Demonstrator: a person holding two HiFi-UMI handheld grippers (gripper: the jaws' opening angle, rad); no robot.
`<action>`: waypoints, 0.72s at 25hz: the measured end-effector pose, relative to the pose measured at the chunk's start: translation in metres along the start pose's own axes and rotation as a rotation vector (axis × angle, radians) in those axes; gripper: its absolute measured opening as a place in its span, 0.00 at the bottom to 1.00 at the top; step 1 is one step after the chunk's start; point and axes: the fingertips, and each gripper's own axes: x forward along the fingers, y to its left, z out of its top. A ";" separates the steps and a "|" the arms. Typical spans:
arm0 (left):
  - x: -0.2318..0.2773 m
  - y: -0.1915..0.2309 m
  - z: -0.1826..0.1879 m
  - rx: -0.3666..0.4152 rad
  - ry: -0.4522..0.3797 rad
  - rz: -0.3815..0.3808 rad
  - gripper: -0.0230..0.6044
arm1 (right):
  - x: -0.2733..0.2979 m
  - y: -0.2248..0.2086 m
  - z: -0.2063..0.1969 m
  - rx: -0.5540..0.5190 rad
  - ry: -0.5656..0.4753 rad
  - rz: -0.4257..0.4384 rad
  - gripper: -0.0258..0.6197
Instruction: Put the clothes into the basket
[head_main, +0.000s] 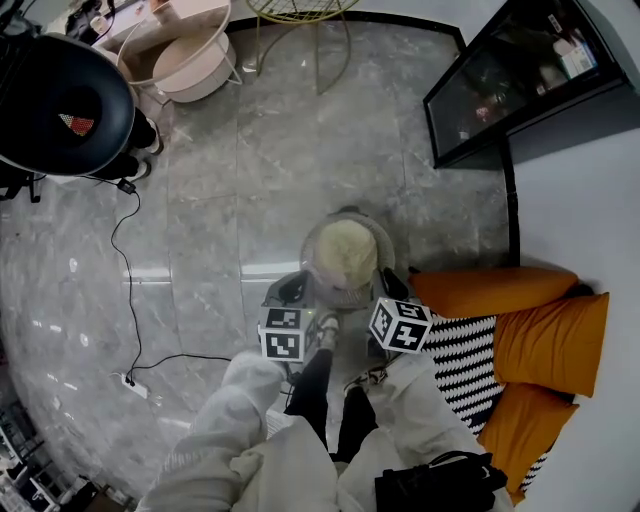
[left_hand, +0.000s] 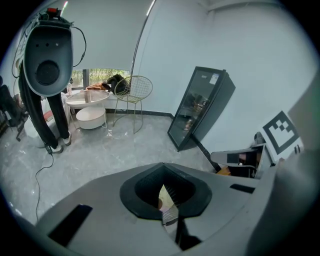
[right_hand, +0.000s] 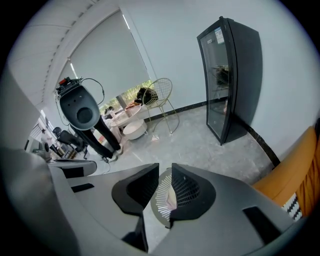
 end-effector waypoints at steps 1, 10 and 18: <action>0.000 -0.001 0.001 0.000 -0.003 0.001 0.04 | -0.002 -0.001 0.002 0.002 -0.005 0.002 0.13; -0.028 -0.013 0.021 -0.010 -0.074 0.030 0.04 | -0.051 -0.017 0.032 0.004 -0.123 -0.021 0.14; -0.081 -0.051 0.063 0.017 -0.190 0.018 0.04 | -0.131 -0.013 0.094 0.023 -0.331 -0.017 0.11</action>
